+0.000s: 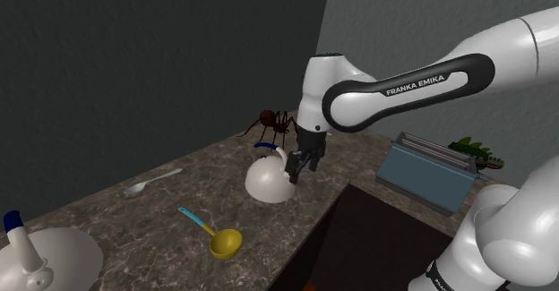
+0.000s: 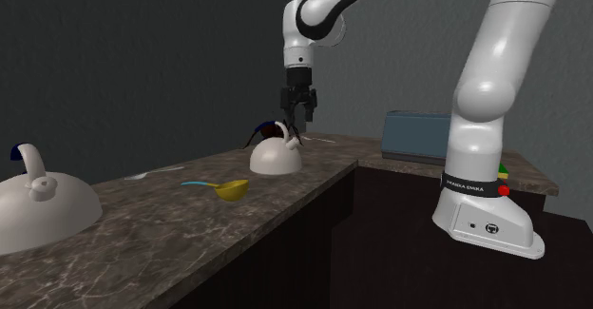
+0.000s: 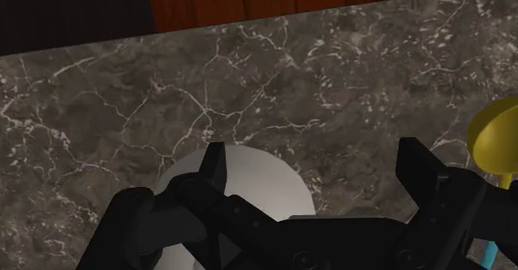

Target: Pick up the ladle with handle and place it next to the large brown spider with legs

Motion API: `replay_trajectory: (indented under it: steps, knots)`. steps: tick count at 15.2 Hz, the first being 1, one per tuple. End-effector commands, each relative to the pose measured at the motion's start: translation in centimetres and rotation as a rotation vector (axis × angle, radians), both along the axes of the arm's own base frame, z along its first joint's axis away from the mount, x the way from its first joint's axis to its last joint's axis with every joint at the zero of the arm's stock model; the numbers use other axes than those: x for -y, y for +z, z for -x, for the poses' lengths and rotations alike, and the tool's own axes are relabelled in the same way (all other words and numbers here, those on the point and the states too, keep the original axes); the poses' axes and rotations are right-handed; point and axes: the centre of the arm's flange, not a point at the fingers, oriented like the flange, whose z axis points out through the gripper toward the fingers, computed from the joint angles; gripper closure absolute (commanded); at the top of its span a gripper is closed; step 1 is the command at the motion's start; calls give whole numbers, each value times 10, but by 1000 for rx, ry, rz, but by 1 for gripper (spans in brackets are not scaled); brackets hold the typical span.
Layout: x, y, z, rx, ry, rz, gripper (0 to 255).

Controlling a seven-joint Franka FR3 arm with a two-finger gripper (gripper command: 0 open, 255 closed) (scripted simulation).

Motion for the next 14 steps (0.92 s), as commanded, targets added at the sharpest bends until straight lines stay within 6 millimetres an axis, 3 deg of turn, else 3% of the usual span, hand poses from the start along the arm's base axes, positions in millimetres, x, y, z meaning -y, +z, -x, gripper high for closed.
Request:
replay_trajectory:
  steps: [1, 14]
  knots:
    - [-19, -14, -13, -4, 8, -16, 0]
    - [-140, -99, -82, -38, 61, -111, 0]
